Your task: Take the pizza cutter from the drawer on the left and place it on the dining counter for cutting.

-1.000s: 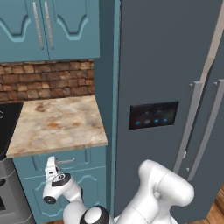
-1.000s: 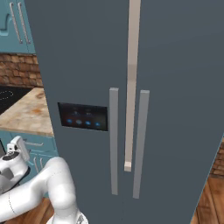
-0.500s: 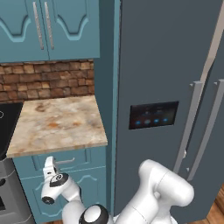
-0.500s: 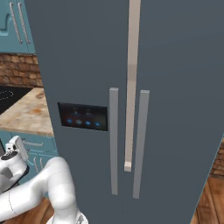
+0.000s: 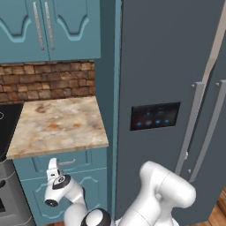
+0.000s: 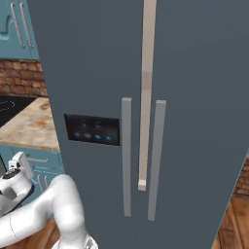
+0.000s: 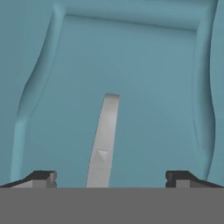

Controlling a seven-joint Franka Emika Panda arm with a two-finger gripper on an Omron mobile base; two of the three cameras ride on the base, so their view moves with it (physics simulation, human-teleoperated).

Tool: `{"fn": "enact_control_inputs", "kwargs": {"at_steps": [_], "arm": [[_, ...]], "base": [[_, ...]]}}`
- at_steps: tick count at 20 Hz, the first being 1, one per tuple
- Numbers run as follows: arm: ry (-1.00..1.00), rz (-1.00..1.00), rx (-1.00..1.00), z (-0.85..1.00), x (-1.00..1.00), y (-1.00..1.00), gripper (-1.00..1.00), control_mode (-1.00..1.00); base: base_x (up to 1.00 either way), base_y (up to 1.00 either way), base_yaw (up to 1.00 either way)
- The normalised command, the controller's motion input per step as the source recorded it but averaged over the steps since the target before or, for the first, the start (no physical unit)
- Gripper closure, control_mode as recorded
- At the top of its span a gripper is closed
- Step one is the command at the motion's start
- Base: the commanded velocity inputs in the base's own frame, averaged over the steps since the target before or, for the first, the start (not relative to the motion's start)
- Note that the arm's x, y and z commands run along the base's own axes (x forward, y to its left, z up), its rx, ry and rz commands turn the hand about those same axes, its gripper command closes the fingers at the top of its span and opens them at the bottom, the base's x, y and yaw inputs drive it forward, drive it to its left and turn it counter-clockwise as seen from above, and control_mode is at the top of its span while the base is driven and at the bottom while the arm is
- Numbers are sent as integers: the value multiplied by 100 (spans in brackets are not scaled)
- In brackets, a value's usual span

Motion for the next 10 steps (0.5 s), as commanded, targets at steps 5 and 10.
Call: {"fn": "enact_control_inputs", "kwargs": {"at_steps": [5, 10], "arm": [[-10, 0, 1, -29, 3, -39, -100, -100], [-8, 0, 2, -33, 12, -38, -100, -100]], "base": [[0, 0, 0], [0, 0, 0]]}}
